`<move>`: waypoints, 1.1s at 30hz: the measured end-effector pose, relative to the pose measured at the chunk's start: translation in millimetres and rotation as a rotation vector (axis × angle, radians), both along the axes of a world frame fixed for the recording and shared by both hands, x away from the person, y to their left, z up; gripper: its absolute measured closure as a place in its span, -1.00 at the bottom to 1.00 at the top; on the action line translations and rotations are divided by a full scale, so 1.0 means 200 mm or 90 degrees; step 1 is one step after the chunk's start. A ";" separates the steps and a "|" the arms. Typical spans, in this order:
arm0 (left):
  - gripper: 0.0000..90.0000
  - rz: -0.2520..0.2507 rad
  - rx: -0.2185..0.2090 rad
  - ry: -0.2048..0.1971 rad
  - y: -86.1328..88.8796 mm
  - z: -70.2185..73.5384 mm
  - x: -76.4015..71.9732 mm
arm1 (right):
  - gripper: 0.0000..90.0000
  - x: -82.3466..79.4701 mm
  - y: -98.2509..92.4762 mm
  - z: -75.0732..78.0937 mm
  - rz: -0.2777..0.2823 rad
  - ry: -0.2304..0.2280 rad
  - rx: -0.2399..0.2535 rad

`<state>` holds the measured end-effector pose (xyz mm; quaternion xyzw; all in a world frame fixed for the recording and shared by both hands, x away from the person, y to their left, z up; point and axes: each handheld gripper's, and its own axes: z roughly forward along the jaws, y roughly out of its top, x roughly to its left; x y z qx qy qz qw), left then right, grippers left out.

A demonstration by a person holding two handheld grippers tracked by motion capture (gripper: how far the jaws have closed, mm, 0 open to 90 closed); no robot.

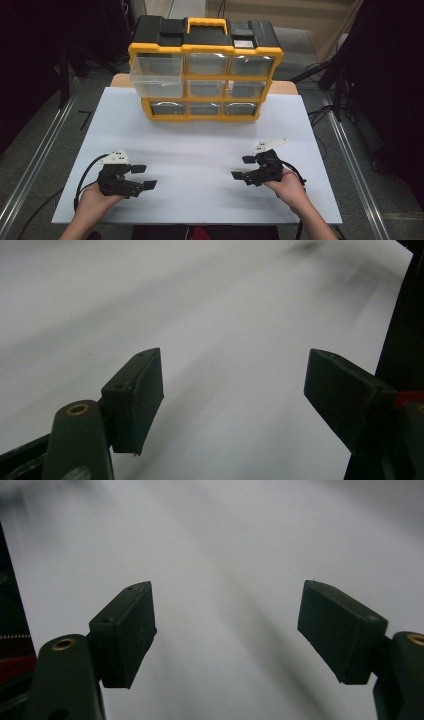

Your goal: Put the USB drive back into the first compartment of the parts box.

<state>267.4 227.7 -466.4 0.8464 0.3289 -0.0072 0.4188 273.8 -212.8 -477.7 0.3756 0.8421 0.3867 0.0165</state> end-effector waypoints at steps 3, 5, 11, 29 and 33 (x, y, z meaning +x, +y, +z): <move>-0.45 0.001 0.000 0.000 0.00 0.00 0.00 | -0.53 -0.01 -0.02 -0.01 -0.004 0.001 -0.003; -0.45 0.001 0.000 0.000 0.00 0.00 0.00 | -0.53 -0.02 -0.04 -0.02 -0.010 0.000 -0.003; -0.45 0.003 0.002 -0.002 0.00 0.00 0.00 | -0.53 -0.05 -0.11 -0.03 -0.028 0.000 0.000; -0.45 0.005 0.002 0.003 0.01 0.00 0.00 | -0.53 -0.12 -0.30 -0.07 -0.087 -0.005 0.007; -0.45 0.003 0.005 0.005 0.01 0.00 0.00 | -0.53 -0.12 -0.30 -0.07 -0.085 0.000 0.007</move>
